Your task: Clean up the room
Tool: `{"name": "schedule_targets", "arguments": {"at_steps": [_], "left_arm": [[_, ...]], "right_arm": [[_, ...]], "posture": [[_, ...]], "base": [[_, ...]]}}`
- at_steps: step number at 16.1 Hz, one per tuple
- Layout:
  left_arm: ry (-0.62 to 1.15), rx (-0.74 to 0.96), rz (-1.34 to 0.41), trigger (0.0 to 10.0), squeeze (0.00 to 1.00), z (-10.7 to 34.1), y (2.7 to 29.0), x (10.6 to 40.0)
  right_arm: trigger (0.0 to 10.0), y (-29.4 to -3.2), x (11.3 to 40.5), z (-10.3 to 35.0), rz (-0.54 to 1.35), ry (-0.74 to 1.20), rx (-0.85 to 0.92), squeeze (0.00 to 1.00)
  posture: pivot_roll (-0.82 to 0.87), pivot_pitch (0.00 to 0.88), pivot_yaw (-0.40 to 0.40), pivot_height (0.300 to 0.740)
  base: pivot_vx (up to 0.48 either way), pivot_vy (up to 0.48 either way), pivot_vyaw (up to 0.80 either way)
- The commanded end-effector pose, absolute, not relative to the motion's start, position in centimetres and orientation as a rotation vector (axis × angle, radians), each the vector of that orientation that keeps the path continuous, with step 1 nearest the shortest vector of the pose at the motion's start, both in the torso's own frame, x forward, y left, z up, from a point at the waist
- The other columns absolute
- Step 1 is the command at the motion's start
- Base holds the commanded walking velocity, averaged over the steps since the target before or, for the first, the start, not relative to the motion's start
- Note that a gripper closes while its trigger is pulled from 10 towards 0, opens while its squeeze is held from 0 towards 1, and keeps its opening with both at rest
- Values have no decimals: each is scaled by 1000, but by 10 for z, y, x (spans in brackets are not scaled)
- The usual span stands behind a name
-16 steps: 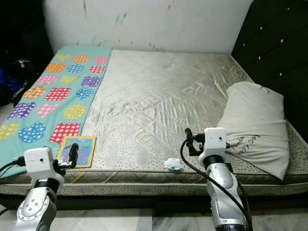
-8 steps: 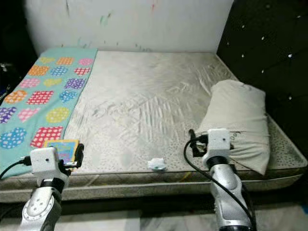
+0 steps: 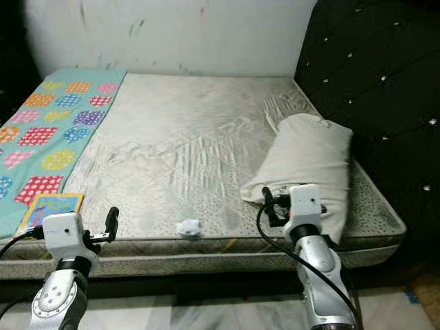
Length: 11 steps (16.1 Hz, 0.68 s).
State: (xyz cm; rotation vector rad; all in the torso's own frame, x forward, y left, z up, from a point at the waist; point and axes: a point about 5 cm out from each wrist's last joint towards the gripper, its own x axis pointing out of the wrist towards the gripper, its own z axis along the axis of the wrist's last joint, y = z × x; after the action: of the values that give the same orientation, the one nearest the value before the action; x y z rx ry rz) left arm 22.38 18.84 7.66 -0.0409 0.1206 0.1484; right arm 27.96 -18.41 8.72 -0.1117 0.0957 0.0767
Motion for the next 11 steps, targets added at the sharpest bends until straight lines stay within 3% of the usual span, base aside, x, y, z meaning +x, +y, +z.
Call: {"name": "schedule_targets", "arguments": {"at_steps": [1,11], "left_arm": [[111,-31,170,10000,0,78,193,224],[112,-34,175,10000,0,77,193,225]], "right_arm": [[10000,-177,283,93,83,81,-110,0],[10000,-170,285,94,112,76,-128,0]], "posture": [[-5,0,-67,740],[-5,0,-67,740]], "base": [[0,0,0],[0,0,0]]}}
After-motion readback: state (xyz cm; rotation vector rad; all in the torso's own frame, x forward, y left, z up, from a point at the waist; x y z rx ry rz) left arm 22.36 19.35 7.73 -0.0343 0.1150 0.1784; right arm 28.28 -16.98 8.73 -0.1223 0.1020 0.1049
